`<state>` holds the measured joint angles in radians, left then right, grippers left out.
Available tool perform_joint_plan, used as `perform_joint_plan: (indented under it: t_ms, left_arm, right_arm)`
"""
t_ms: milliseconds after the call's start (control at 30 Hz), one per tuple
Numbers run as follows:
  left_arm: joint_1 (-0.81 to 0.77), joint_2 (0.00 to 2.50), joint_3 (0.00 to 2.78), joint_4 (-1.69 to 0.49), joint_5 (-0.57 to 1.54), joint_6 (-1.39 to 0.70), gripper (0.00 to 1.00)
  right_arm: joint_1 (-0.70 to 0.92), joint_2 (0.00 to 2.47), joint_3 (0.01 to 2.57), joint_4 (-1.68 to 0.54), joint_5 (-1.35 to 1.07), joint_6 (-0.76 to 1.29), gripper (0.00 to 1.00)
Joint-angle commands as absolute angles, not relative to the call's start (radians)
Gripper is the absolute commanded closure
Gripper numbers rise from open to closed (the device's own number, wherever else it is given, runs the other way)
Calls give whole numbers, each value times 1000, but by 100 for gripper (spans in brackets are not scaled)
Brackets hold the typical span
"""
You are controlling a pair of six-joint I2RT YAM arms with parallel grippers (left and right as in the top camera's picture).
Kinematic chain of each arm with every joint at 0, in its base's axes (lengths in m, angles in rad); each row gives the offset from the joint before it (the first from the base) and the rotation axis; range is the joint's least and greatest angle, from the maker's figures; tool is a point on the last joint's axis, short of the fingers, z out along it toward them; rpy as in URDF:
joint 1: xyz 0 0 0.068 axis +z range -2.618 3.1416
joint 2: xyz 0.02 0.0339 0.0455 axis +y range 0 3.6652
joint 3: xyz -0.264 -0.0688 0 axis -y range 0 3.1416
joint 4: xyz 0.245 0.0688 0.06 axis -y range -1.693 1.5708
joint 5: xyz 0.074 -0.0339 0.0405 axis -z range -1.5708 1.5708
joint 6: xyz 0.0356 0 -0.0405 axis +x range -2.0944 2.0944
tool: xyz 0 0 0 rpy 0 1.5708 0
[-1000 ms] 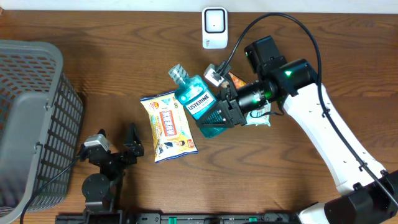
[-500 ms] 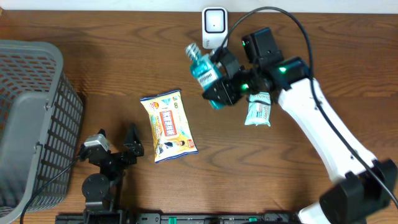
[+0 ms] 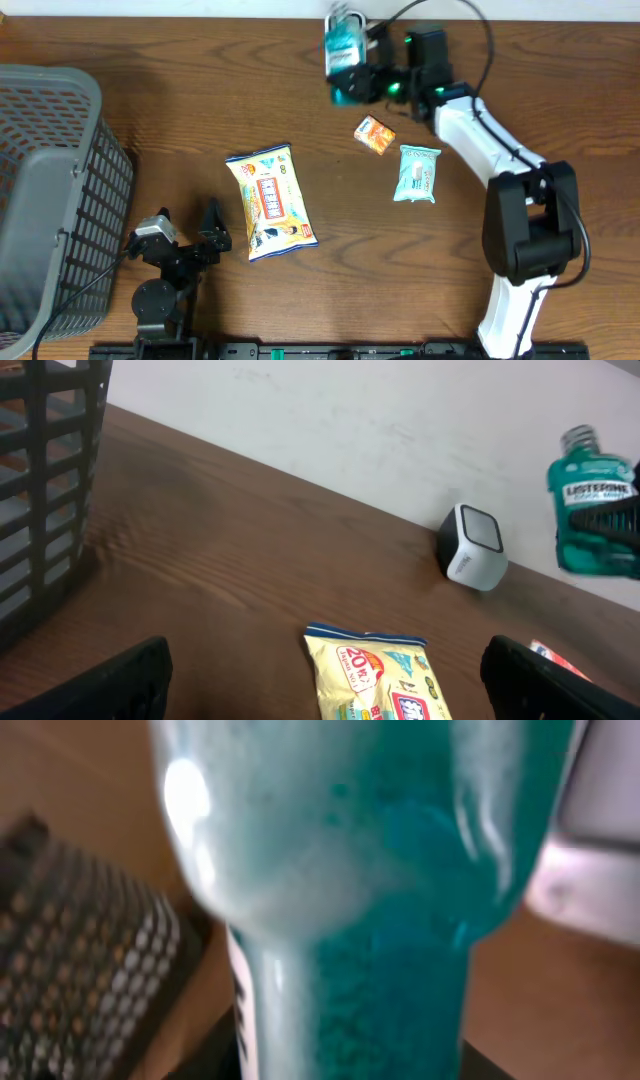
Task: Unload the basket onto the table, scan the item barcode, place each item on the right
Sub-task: 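Lift the Listerine bottle and present its label to the white scanner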
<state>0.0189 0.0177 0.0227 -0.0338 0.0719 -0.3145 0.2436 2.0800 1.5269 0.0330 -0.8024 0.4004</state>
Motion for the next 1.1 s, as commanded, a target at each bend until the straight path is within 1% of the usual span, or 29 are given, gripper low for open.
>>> perform_joint_plan:
  t_ms: [0, 133, 300, 467, 600, 700, 1000, 1067]
  left_arm:
    - [22, 12, 4, -63, 81, -312, 3]
    - [22, 12, 4, -63, 81, -312, 3]
    - [22, 12, 4, -63, 81, -312, 3]
    - [22, 12, 4, -63, 81, -312, 3]
    - [22, 12, 4, -63, 81, -312, 3]
    - [22, 12, 4, -63, 81, -312, 3]
    - [22, 12, 4, -63, 81, -312, 3]
    - [22, 12, 4, -63, 81, -312, 3]
  right_arm:
    - [243, 2130, 1544, 157, -910, 598, 99]
    - [257, 2202, 1571, 282, -919, 679, 99]
    - [268, 2300, 1665, 289, -891, 735, 99]
    - [268, 2391, 1798, 287, -881, 736, 99]
    - [270, 2419, 1885, 223, -867, 693, 99]
    - [275, 2420, 1909, 125, -778, 654, 99]
    - [265, 2422, 1912, 94, -747, 612, 99]
    - [258, 2417, 1930, 46, -754, 611, 99]
